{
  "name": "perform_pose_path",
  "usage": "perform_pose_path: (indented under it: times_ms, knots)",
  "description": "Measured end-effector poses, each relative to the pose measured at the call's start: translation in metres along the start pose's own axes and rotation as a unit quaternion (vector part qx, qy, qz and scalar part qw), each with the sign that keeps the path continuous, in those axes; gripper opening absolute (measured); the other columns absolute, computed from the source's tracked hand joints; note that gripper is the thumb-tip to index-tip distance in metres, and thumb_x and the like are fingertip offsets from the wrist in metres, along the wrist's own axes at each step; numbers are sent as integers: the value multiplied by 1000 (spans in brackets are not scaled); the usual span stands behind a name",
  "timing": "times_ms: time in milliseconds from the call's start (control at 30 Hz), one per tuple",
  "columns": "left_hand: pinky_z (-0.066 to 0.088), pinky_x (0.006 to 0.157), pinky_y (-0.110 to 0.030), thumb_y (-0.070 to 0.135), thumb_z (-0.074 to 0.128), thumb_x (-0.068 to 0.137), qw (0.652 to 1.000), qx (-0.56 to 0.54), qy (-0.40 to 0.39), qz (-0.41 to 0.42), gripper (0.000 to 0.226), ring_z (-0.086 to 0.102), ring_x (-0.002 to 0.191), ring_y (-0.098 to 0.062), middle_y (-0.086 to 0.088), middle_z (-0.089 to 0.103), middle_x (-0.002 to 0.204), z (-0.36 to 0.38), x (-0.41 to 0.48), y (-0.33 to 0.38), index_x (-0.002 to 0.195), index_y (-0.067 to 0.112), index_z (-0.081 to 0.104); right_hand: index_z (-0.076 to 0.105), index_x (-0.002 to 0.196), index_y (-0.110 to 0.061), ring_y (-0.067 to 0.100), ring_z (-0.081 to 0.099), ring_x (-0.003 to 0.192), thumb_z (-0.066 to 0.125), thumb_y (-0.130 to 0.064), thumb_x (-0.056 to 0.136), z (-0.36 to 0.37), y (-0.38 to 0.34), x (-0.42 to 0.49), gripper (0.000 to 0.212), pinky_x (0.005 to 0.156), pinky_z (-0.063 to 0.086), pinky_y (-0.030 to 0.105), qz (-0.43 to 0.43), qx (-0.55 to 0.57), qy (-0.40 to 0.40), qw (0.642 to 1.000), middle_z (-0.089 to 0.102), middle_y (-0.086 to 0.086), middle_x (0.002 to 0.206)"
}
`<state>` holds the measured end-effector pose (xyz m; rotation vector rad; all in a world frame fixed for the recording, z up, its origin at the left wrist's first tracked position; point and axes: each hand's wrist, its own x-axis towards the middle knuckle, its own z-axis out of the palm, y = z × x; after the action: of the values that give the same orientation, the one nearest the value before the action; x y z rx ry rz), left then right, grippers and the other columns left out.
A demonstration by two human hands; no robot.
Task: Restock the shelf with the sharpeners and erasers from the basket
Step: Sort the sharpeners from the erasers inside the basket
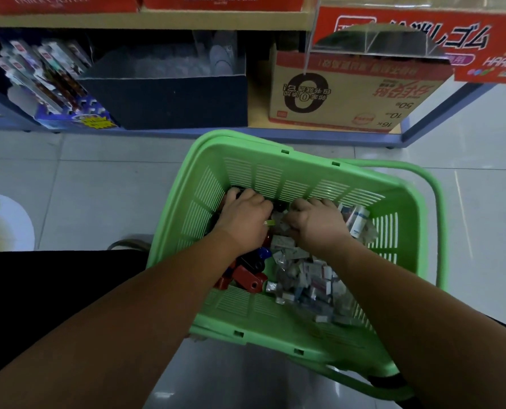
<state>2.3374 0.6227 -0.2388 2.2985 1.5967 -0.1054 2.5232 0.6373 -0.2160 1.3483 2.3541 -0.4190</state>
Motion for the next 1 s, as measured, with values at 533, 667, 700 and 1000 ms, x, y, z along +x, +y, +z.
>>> perform_pose_path:
  times_ms: [533, 667, 700, 1000]
  knots:
    - [55, 90, -24, 2, 65, 97, 876, -408, -180, -184, 29, 66, 109, -19, -7, 71, 119, 1, -39, 36, 124, 8, 70, 65, 137, -29, 30, 63, 120, 62, -27, 100, -12, 9, -24, 37, 95, 54, 38, 60, 122, 29, 990, 67, 6, 134]
    - [58, 89, -40, 14, 64, 96, 953, -220, -95, -186, 16, 67, 97, -22, -2, 73, 109, -6, -37, 9, 107, 18, 76, 61, 140, -26, 28, 58, 124, 60, -33, 101, -3, -12, -7, 40, 100, 46, 38, -16, 111, 41, 993, 64, 3, 135]
    - [58, 87, -40, 14, 64, 96, 964, -187, -62, -178, 16, 66, 97, -24, -3, 71, 110, -9, -35, 4, 106, 18, 75, 58, 144, -24, 29, 56, 127, 59, -35, 101, 0, -15, 0, 44, 100, 45, 37, -18, 124, 43, 991, 62, 3, 137]
    - [40, 108, -38, 36, 68, 96, 987, -120, -60, -85, 55, 48, 128, -25, -1, 58, 142, 2, -2, -22, 148, 26, 54, 70, 129, -10, 36, 60, 102, 47, -40, 92, 53, -22, 11, 53, 80, 55, 45, 44, 192, 146, 969, 74, 7, 115]
